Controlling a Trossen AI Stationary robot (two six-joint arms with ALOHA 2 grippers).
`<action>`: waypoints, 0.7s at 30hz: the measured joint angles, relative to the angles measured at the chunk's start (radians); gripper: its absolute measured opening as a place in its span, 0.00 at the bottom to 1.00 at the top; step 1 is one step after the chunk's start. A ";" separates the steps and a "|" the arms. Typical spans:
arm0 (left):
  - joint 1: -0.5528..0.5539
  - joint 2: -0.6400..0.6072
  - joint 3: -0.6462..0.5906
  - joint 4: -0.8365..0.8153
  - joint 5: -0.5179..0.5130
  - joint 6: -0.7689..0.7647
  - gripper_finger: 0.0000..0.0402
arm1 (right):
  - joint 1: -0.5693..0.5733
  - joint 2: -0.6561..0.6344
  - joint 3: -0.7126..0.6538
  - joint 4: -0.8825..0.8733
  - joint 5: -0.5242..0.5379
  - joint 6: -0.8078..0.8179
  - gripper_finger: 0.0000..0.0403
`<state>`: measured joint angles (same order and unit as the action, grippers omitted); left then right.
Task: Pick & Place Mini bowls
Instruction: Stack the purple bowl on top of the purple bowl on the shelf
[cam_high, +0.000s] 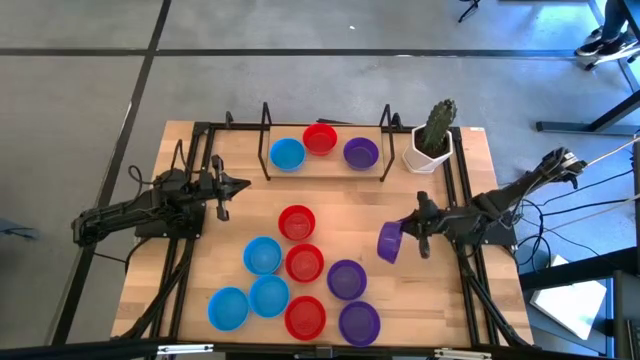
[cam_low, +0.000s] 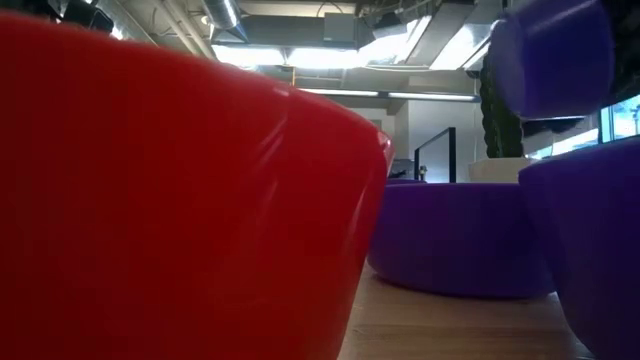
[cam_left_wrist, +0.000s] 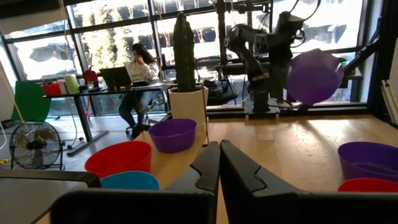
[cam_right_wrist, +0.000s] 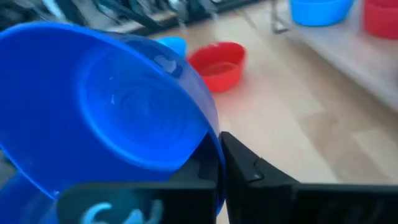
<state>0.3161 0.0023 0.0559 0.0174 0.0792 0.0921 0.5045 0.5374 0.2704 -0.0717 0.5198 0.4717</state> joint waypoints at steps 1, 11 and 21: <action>0.000 0.000 0.000 0.000 0.000 0.000 0.02 | -0.008 -0.020 -0.031 0.031 -0.016 0.002 0.01; 0.000 0.000 0.000 0.009 0.000 0.000 0.03 | -0.029 -0.103 -0.132 0.050 -0.026 0.022 0.01; 0.000 0.000 0.000 0.008 0.000 0.024 0.02 | -0.033 -0.090 -0.132 0.132 -0.013 -0.049 0.01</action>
<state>0.3161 0.0023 0.0559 0.0257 0.0789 0.1165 0.4715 0.4477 0.1387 0.0608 0.5067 0.4226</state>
